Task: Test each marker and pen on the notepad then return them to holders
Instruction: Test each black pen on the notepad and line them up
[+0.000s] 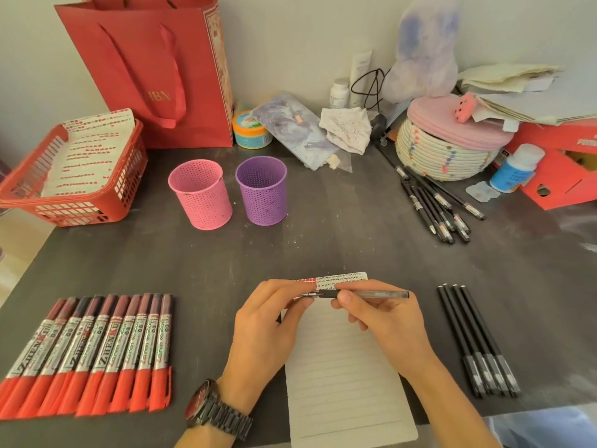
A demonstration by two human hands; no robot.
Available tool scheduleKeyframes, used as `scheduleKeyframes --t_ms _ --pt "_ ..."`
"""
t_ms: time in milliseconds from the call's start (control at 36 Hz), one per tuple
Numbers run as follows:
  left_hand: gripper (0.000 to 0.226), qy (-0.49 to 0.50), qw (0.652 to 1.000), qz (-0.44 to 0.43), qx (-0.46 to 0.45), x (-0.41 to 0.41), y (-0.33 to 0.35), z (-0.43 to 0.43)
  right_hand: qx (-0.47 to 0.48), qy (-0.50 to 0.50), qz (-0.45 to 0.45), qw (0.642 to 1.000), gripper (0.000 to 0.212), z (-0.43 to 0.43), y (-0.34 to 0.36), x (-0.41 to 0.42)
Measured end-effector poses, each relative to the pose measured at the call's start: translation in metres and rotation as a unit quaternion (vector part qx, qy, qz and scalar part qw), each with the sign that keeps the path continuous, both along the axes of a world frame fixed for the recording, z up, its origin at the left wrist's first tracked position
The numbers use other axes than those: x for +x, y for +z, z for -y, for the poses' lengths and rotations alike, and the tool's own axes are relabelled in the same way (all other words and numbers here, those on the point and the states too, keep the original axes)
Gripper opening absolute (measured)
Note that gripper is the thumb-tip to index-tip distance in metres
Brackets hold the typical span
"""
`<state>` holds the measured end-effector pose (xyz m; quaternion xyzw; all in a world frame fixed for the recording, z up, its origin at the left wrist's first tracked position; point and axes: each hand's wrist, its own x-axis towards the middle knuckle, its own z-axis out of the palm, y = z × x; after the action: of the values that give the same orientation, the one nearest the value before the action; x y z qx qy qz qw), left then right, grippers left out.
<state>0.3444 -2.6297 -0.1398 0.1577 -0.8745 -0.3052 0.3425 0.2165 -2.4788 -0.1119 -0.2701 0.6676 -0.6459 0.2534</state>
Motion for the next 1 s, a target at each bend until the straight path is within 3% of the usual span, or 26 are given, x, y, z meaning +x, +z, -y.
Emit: scheduleKeyframes --t_ms 139,278,417,556,611,778,1000 --pt "0.026 -0.023 0.999 0.006 -0.022 -0.004 -0.005 -0.001 0.017 -0.006 -0.036 0.999 0.015 0.002 0.000 0.004" --pt "0.052 0.006 0.991 0.114 -0.067 -0.007 -0.007 -0.005 0.011 -0.062 -0.018 0.998 0.012 0.001 0.002 0.007" --pt "0.040 0.027 0.989 0.136 -0.059 -0.001 -0.010 0.000 -0.002 -0.116 0.007 0.993 0.022 -0.036 0.022 -0.009" --pt "0.028 0.045 0.983 0.168 -0.059 -0.002 -0.013 0.000 0.146 -0.090 -0.078 0.982 0.022 -0.108 0.052 -0.047" --pt "0.028 0.044 0.982 0.175 -0.065 -0.002 -0.013 0.001 0.226 -0.088 -0.109 0.964 0.016 -0.132 0.062 -0.063" --pt "0.027 0.046 0.980 0.183 -0.057 -0.001 -0.013 0.002 0.418 -0.094 -0.130 0.894 0.028 -0.173 0.060 -0.087" --pt "0.026 0.046 0.980 0.185 -0.052 -0.001 -0.011 0.002 0.469 -0.070 -0.137 0.870 0.017 -0.170 0.036 -0.085"
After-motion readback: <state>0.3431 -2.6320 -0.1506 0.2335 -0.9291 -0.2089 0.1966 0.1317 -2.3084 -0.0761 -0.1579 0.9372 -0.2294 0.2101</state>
